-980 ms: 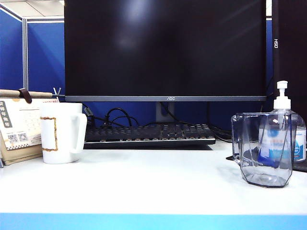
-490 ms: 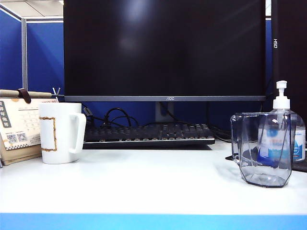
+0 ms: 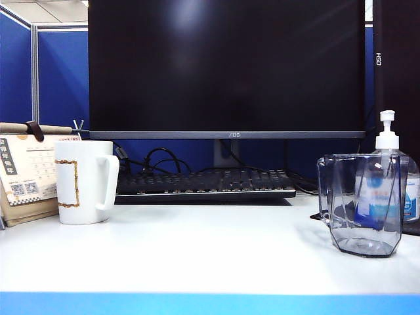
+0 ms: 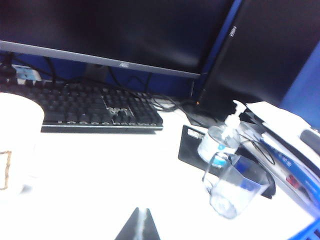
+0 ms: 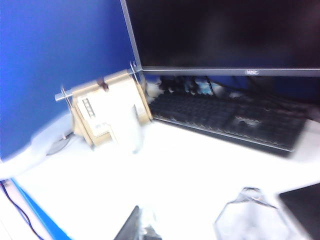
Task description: Swap the positions of the transparent plastic cup and the white ceramic cup.
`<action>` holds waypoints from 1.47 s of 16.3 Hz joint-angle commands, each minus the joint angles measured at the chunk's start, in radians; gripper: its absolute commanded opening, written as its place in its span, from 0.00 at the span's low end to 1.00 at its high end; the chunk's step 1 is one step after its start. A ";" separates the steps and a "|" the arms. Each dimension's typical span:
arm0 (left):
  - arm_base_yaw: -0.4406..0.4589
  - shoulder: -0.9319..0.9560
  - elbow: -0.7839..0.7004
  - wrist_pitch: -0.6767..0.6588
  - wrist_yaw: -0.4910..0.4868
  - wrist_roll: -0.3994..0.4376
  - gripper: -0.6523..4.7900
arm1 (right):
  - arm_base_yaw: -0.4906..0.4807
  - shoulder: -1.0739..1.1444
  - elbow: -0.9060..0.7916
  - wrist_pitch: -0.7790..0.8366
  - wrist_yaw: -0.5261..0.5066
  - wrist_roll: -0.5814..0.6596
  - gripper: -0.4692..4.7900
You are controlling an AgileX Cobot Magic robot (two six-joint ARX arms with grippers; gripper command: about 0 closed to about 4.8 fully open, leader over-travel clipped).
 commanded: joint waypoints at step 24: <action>0.001 -0.001 -0.195 -0.006 -0.003 -0.219 0.11 | 0.004 0.001 -0.371 0.236 -0.077 0.296 0.08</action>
